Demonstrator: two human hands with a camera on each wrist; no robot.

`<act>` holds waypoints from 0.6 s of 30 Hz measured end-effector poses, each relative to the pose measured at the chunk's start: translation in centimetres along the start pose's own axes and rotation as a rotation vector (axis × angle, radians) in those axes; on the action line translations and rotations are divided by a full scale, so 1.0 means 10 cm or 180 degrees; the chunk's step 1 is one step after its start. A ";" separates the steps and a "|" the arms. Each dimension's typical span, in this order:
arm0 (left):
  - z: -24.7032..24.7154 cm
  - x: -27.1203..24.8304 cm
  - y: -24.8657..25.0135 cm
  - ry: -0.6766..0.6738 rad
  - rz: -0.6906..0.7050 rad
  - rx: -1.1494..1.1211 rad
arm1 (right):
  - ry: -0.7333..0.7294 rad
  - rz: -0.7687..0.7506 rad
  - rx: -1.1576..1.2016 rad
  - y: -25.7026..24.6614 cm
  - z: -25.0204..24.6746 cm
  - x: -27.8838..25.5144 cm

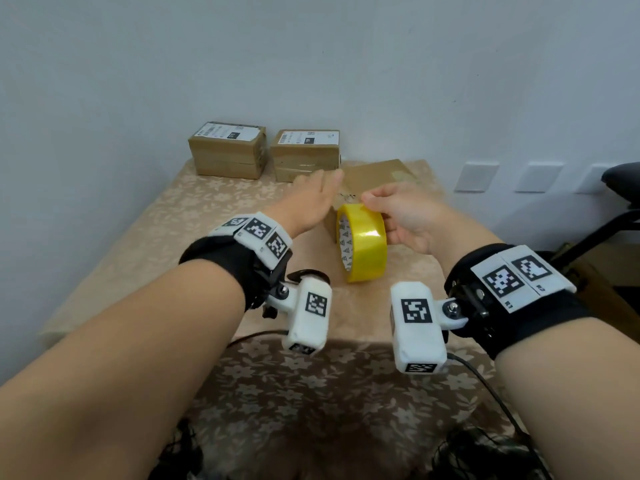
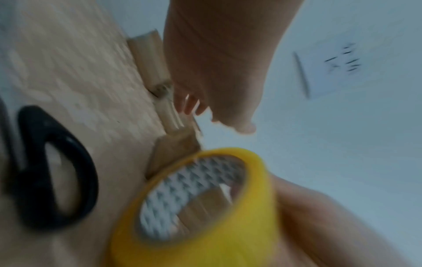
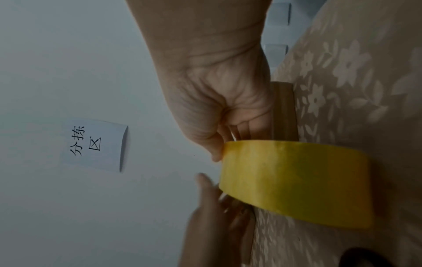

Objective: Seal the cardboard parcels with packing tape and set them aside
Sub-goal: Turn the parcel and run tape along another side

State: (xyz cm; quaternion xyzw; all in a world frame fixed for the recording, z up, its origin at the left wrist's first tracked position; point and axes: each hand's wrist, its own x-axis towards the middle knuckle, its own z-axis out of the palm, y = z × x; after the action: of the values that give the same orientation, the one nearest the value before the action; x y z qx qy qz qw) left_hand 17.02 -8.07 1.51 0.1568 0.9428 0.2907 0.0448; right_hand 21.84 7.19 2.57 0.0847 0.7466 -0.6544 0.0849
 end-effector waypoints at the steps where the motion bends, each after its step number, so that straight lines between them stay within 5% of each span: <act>1: -0.02 -0.10 0.09 0.0239 -0.0076 -0.0398 | 0.0027 0.0008 0.0088 0.00 0.02 0.01; 8: 0.09 -0.52 0.24 0.0011 -0.0032 -0.1995 | 0.0193 -0.0022 0.0552 -0.08 0.21 0.00; 13: -0.06 -0.44 0.00 0.0431 -0.0169 -0.1323 | 0.0969 -0.0977 -0.2076 -0.07 0.08 0.06; 18: -0.27 -0.36 -0.24 0.0387 0.0052 -0.1351 | 0.0559 -0.1220 -0.3691 0.02 -0.05 0.18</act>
State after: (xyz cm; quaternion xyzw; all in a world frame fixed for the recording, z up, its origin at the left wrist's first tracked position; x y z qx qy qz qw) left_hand 19.32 -12.59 2.34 0.1337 0.8602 0.4918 0.0176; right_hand 20.18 7.75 1.99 -0.0574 0.9870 -0.1361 -0.0639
